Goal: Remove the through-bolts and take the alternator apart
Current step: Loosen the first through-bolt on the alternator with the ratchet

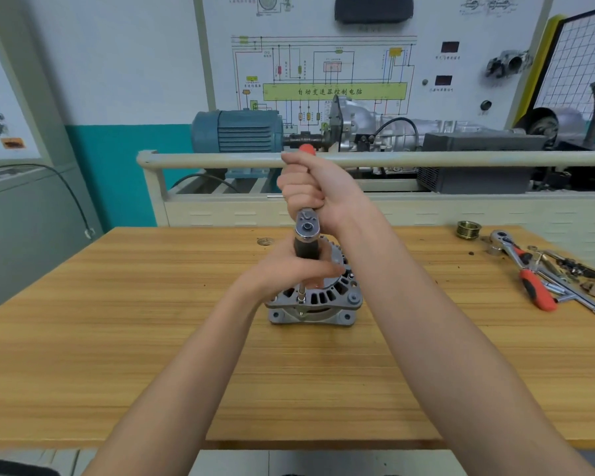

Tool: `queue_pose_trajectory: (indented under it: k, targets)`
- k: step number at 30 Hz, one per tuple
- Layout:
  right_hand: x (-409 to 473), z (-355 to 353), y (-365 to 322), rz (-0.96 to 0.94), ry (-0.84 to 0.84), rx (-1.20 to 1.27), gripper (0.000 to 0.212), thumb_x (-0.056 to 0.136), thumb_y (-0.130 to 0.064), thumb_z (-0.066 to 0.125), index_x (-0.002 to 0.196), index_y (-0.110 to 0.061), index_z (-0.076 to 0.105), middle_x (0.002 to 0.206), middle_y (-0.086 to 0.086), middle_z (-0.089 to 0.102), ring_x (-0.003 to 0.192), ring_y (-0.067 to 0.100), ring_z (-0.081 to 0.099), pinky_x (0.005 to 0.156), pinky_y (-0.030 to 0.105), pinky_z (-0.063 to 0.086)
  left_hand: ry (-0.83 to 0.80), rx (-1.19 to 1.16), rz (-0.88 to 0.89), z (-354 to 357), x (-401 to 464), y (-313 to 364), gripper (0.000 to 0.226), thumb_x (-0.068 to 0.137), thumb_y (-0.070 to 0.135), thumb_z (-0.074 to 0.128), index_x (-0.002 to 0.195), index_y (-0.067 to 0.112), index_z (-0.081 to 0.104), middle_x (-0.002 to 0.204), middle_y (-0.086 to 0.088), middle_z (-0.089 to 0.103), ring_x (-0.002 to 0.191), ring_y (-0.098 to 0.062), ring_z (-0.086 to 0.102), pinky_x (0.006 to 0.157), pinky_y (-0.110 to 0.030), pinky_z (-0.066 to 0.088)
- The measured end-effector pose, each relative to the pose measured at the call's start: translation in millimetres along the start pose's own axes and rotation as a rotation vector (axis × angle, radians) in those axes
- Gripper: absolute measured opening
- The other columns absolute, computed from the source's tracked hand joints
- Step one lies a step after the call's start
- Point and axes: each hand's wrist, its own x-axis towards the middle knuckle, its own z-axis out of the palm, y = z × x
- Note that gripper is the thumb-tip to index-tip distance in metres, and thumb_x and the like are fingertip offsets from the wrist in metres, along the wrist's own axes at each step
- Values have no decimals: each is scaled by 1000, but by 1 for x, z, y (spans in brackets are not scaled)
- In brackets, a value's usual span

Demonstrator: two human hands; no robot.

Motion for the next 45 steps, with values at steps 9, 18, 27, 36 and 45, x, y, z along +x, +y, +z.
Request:
queue_pose_trajectory:
  k: [9,18,27,36,45]
  targets:
    - [1,1,13,-451,194,219,44,100,-22,43,58,-18,31,37,-8,20,25,5,16,25,16,15,638,-135,-35,21,12,-6,30,79,-3,56,57,12,42,47,2,41,43,-12,36,40,-18,32]
    - [3,1,7,-141,37,144,50,99,-22,45,51,-17,33,36,-7,24,23,5,21,24,15,15,247,-69,-8,8,0,-2,39,74,0,64,47,18,42,43,5,41,42,-11,38,48,-23,35]
    - [-2,-4,4,-256,75,206,48,100,-21,42,53,-18,30,36,-7,21,24,6,17,24,17,14,365,-36,-39,10,7,-5,34,74,0,66,52,14,46,46,3,45,44,-10,40,49,-21,36]
    - [0,-12,4,-357,106,305,47,100,-23,44,55,-18,32,36,-8,22,24,5,18,24,16,15,532,-92,-35,21,15,-6,33,77,0,62,56,14,41,43,7,40,39,-8,36,41,-19,33]
    - [-5,-11,-6,-102,5,168,50,100,-22,42,52,-17,30,39,-8,18,27,5,13,25,15,13,137,-80,79,6,6,-1,41,73,2,66,44,24,49,44,6,44,45,-12,40,51,-24,35]
